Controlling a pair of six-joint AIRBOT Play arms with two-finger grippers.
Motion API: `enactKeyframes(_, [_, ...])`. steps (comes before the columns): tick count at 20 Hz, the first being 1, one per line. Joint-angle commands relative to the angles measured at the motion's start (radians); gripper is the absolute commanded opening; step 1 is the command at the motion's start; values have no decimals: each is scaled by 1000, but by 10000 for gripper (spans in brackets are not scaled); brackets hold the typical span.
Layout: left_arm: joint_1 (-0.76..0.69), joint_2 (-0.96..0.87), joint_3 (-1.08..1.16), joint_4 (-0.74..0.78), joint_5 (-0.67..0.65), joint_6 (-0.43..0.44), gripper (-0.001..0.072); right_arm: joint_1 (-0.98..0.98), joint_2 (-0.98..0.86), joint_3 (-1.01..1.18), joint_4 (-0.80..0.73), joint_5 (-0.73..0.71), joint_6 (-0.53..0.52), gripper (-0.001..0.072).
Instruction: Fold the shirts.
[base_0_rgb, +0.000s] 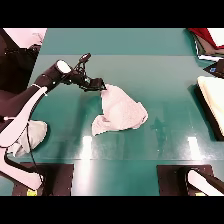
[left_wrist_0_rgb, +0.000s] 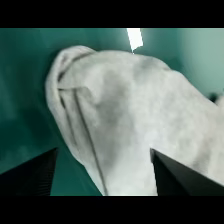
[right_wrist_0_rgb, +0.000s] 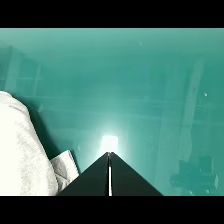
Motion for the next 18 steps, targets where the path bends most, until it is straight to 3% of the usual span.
enactKeyframes(1, [7, -70, 3, -63, 44, 29, 668, 2, 0, 0, 0, 7, 1, 13])
enactKeyframes(3, [7, -75, 5, -67, 50, 29, 658, 2, 0, 0, 0, 8, 0, 13])
enactKeyframes(5, [7, -75, 5, -70, 59, 53, 290, 2, 0, -2, 0, 9, 1, 13])
enactKeyframes(10, [5, -75, 5, -97, 63, 80, 265, 2, -1, -2, 0, 17, 1, 13])
enactKeyframes(11, [0, -75, 5, -98, 65, 81, 221, 2, -1, -2, 0, 21, 1, 13])
enactKeyframes(12, [-6, -75, 5, -102, 70, 82, 47, 2, 0, -2, 0, 29, 1, 13])
enactKeyframes(13, [-16, -75, 5, -105, 79, 82, 23, 2, 0, -2, 0, 36, 1, 13])
enactKeyframes(15, [-30, -72, 5, -111, 84, 81, 21, 2, 0, -2, 0, 56, 1, 13])
enactKeyframes(18, [-3, -35, 51, -16, -40, 77, 20, 2, 0, -2, 0, 107, 0, 13])
